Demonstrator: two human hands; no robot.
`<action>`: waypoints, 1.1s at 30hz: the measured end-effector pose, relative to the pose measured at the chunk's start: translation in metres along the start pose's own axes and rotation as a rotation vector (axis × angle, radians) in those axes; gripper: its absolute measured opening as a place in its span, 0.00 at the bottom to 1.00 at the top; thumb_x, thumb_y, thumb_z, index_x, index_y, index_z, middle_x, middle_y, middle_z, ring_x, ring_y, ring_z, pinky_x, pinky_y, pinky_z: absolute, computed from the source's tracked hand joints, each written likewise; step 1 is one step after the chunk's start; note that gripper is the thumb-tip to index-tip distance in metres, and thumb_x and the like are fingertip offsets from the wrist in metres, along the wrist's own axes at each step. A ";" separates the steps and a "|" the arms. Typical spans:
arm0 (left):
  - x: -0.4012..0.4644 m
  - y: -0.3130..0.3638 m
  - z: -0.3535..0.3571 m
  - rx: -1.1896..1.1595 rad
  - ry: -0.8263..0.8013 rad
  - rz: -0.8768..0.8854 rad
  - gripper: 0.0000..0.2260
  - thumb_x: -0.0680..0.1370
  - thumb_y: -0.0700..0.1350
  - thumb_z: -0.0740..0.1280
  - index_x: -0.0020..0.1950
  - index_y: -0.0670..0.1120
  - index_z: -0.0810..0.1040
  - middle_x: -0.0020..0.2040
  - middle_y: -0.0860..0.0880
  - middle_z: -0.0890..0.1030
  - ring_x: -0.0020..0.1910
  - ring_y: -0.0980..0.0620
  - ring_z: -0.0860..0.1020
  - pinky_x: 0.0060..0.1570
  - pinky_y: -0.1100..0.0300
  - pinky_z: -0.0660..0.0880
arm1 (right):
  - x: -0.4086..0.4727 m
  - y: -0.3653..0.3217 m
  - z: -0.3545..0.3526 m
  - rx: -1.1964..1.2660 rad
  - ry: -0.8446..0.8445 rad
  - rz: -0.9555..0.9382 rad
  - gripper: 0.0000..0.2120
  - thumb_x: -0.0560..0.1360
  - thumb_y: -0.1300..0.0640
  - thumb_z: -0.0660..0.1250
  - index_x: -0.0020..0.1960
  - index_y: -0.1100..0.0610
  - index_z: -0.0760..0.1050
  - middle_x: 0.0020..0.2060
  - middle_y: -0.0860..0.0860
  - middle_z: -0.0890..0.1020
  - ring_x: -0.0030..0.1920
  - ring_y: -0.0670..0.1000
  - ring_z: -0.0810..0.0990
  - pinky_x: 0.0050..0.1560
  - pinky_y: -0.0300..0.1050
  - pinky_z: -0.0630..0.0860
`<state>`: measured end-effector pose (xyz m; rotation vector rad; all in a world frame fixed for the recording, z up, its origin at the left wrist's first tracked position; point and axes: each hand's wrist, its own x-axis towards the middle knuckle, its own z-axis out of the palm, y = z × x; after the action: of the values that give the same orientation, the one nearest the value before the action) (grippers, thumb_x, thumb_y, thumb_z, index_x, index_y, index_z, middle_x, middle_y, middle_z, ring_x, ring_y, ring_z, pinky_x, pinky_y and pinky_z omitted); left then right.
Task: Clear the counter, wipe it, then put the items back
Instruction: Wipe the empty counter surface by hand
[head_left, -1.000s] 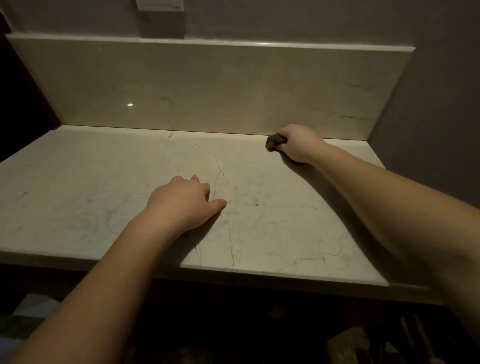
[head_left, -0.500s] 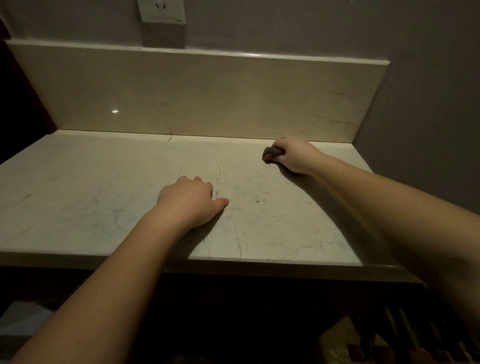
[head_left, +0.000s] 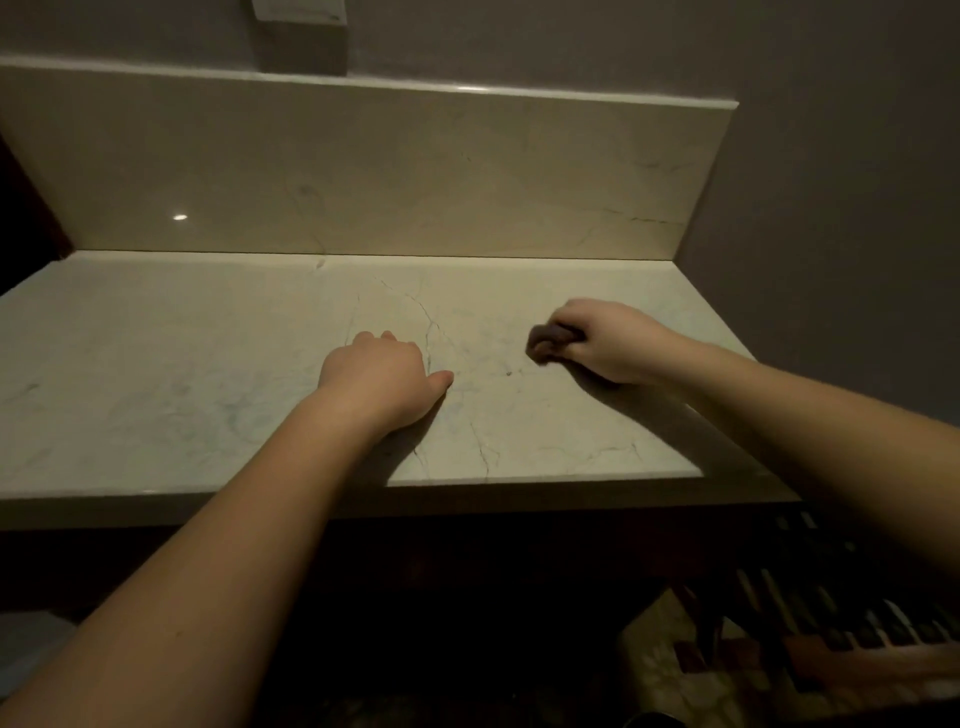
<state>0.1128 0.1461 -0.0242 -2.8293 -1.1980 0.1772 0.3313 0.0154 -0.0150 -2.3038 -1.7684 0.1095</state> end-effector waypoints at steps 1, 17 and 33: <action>0.000 0.000 0.000 0.004 -0.001 0.000 0.26 0.79 0.65 0.50 0.61 0.48 0.75 0.57 0.45 0.75 0.47 0.47 0.68 0.41 0.53 0.69 | 0.009 -0.001 0.001 -0.006 0.009 0.028 0.06 0.77 0.52 0.64 0.51 0.53 0.76 0.48 0.49 0.76 0.51 0.52 0.74 0.45 0.43 0.63; -0.003 -0.002 0.000 0.011 0.042 0.066 0.26 0.80 0.63 0.50 0.60 0.46 0.77 0.58 0.43 0.76 0.51 0.45 0.70 0.41 0.53 0.64 | -0.109 -0.042 -0.003 0.071 -0.057 -0.073 0.08 0.75 0.61 0.67 0.53 0.55 0.79 0.47 0.47 0.76 0.50 0.48 0.76 0.47 0.36 0.65; -0.006 -0.002 0.003 0.011 0.068 0.050 0.27 0.80 0.64 0.48 0.65 0.47 0.73 0.58 0.43 0.75 0.53 0.43 0.73 0.41 0.52 0.67 | -0.139 -0.038 0.004 0.125 -0.013 -0.095 0.14 0.72 0.65 0.66 0.56 0.54 0.78 0.49 0.46 0.76 0.51 0.45 0.73 0.51 0.35 0.67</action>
<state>0.1068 0.1438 -0.0269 -2.8325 -1.1101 0.0885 0.2580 -0.1079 -0.0222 -2.1344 -1.8190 0.2121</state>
